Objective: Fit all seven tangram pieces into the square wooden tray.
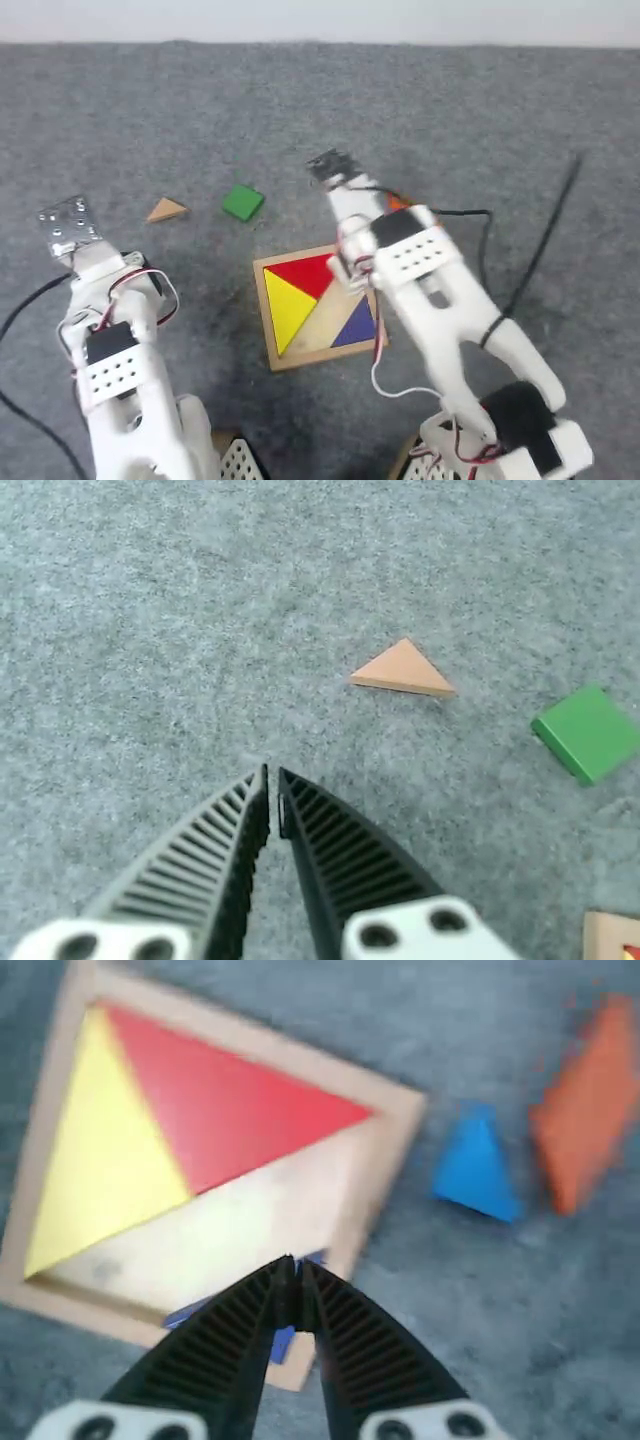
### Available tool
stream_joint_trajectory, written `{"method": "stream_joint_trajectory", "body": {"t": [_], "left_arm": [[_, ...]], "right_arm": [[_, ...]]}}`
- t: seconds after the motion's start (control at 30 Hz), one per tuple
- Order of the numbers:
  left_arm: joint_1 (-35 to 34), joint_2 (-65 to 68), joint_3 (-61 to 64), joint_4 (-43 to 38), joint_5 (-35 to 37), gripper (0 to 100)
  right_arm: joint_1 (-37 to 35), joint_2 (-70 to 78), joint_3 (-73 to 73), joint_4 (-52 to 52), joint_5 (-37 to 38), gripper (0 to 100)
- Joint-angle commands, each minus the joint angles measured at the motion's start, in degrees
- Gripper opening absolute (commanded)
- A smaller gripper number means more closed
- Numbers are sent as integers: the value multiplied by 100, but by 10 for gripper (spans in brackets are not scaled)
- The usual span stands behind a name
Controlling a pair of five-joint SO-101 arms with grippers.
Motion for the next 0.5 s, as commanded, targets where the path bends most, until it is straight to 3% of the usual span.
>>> {"method": "stream_joint_trajectory", "body": {"t": [0.0, 0.17, 0.47], "left_arm": [[0, -114, -48, -141, -44, 15], [0, -114, -48, -141, -44, 15], [-18, -114, -40, -141, -44, 15]], "right_arm": [[207, -268, -237, -4, -132, 110], [-163, 514, -273, -233, -149, 270], [-347, 2149, -1020, -400, -149, 164]]}}
